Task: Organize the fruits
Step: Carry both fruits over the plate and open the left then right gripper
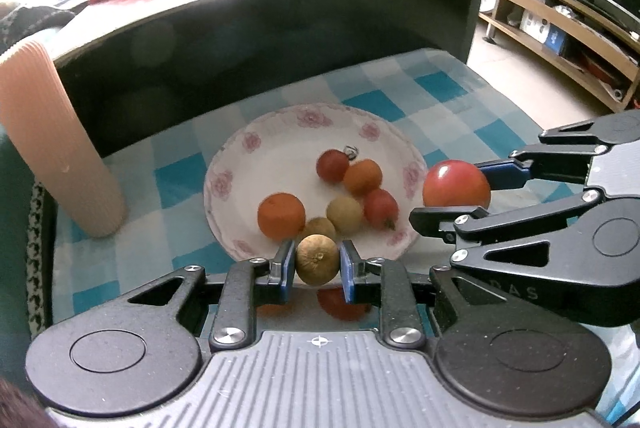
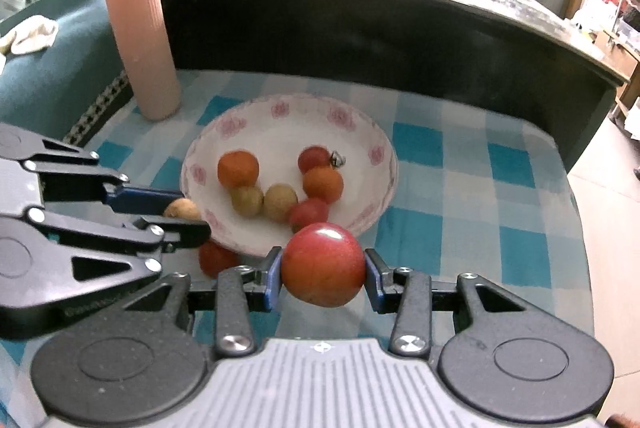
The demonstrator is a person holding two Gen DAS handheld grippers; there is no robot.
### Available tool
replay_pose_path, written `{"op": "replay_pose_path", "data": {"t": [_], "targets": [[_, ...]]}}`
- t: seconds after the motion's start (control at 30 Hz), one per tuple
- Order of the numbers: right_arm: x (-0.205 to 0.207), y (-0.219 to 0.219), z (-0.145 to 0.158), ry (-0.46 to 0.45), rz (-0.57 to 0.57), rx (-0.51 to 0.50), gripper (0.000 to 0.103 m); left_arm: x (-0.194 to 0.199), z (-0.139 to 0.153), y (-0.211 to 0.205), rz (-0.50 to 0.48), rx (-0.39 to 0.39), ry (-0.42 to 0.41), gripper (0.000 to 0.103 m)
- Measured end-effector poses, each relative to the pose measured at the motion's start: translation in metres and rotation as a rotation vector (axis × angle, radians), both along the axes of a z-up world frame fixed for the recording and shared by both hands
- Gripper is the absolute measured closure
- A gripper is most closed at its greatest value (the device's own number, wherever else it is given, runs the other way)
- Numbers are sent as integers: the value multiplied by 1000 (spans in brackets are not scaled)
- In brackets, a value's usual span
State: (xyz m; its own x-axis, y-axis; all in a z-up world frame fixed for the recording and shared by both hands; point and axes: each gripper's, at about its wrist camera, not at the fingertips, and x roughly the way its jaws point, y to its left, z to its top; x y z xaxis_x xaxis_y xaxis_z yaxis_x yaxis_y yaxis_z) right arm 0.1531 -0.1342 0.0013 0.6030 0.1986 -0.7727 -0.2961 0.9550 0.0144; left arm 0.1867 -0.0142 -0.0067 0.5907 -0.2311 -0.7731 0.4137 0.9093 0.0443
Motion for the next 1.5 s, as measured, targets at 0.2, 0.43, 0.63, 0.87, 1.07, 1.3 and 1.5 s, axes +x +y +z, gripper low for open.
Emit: {"op": "replay_pose_path", "data": {"t": [0.2,0.43,0.63,0.87,1.07,1.3,1.5], "targets": [[15,2,4,-15,-19,4,47,14,-5,0,24,-1,8,72],[36,0,-8,1,-30,19,47,27,-12,1,51,4,21,73],[46,1,-14,7,-31,23,47,32,-12,3,68,-1,16,73],[53,4,-14,-8,-29,26,47,40,-15,8,93,1,24,73],[60,7,-16,-10,-32,40,47,46,-17,12,118,3,28,71],[65,11,-17,-28,-25,28,46,46,-18,12,117,11,23,65],[68,9,-16,-25,-39,33,46,45,-14,13,125,8,11,59]]}}
